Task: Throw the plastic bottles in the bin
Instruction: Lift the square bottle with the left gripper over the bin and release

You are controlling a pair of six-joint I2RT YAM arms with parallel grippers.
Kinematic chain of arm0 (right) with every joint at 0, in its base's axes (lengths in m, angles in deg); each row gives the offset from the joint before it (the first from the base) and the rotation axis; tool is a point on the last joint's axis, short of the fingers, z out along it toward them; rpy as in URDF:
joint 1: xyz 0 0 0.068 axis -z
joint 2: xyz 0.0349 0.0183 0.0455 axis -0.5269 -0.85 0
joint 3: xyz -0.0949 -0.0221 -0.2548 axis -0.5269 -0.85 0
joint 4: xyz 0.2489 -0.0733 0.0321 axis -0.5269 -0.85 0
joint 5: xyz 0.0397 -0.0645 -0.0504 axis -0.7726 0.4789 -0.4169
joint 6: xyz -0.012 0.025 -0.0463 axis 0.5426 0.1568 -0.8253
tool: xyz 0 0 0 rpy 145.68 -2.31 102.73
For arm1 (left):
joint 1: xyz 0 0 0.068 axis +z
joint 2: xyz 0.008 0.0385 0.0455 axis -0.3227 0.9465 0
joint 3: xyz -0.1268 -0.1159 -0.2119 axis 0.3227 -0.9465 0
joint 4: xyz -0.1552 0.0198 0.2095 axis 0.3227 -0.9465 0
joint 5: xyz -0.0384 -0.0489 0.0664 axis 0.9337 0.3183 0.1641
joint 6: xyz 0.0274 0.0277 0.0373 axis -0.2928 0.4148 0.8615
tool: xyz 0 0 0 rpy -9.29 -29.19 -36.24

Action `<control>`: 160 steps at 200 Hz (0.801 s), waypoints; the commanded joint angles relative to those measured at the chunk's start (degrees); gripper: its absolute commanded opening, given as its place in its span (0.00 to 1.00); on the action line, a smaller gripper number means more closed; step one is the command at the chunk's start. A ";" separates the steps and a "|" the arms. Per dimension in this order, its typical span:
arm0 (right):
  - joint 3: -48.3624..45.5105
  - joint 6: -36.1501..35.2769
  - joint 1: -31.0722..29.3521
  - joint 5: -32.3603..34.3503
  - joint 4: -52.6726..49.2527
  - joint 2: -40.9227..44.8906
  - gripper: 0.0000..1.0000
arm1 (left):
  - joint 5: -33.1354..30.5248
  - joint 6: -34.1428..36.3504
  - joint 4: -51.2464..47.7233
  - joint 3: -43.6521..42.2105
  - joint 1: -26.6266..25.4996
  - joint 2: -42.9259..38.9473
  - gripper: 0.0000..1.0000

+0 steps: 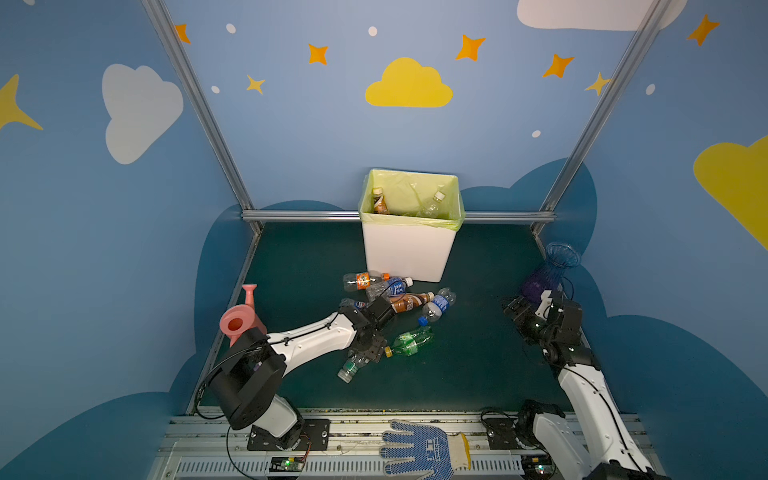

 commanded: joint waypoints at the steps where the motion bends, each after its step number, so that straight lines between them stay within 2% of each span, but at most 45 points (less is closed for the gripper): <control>1: -0.66 0.04 0.40 -0.78 0.48 0.65 0.95 | 0.24 0.31 -2.22 1.53 0.22 0.92 0.73; 25: -0.94 -0.14 0.71 -0.96 0.59 0.43 0.95 | 0.58 0.55 -1.38 1.48 0.30 0.72 0.66; 48: -1.07 -0.19 1.11 -1.22 0.82 0.36 0.95 | 0.25 0.93 -1.57 1.73 0.30 -0.17 0.51; 56: -1.09 -0.14 1.26 -1.26 0.91 0.32 0.95 | 0.20 1.11 -1.23 1.75 0.30 -1.58 0.48; 86: -1.04 -0.19 1.55 -1.40 1.01 0.41 0.95 | 0.08 2.84 -1.83 4.96 0.95 -12.04 0.47; 117: -0.61 0.01 1.98 -1.73 1.30 0.45 0.95 | -4.68 7.54 -1.48 14.33 4.95 -23.48 0.44; 138: 0.02 0.04 2.22 -1.92 1.05 0.79 0.95 | -7.37 12.24 2.70 23.99 9.22 -27.80 0.44; 160: 0.48 0.11 2.42 -1.93 0.32 2.07 0.95 | -5.36 13.80 11.47 32.09 13.59 -29.84 0.44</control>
